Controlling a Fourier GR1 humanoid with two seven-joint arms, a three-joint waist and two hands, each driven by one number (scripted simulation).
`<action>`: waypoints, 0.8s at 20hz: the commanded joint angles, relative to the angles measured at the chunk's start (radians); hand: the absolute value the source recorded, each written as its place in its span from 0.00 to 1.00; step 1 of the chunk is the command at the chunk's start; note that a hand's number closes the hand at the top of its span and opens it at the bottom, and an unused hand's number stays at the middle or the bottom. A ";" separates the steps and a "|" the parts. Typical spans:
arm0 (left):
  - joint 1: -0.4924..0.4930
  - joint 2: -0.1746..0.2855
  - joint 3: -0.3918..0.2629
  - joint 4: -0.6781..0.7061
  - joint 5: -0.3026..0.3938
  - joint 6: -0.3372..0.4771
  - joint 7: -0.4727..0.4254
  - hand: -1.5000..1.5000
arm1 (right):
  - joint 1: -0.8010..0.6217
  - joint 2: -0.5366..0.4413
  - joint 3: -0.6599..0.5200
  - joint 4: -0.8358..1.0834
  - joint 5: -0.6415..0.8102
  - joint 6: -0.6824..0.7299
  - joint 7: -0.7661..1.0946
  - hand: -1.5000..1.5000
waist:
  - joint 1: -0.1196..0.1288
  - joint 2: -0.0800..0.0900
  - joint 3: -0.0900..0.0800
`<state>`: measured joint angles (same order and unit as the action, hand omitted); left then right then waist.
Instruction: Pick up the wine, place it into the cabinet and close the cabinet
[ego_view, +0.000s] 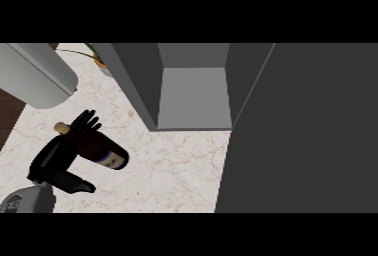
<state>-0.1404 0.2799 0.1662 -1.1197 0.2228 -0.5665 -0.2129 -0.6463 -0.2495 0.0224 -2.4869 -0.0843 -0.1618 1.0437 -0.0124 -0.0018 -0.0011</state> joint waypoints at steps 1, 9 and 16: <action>-0.084 -0.018 -0.003 0.120 -0.042 0.017 -0.045 0.00 | 0.033 -0.001 -0.001 -0.137 -0.059 -0.013 0.094 0.00 | -0.002 0.000 0.000; -0.053 0.020 0.017 0.317 -0.069 -0.092 -0.208 0.00 | 0.027 0.019 0.065 -0.092 0.016 -0.046 0.076 0.00 | 0.005 0.000 0.000; -0.228 0.003 0.009 0.521 -0.132 -0.069 -0.288 0.00 | -0.061 -0.018 -0.025 -0.047 -0.060 -0.042 0.105 0.00 | -0.002 0.002 0.000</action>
<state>-0.3042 0.2759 0.1738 -0.6911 0.1138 -0.6163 -0.4546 -0.6853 -0.2561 0.0401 -2.4805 -0.0699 -0.1894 1.0522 -0.0152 -0.0005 -0.0017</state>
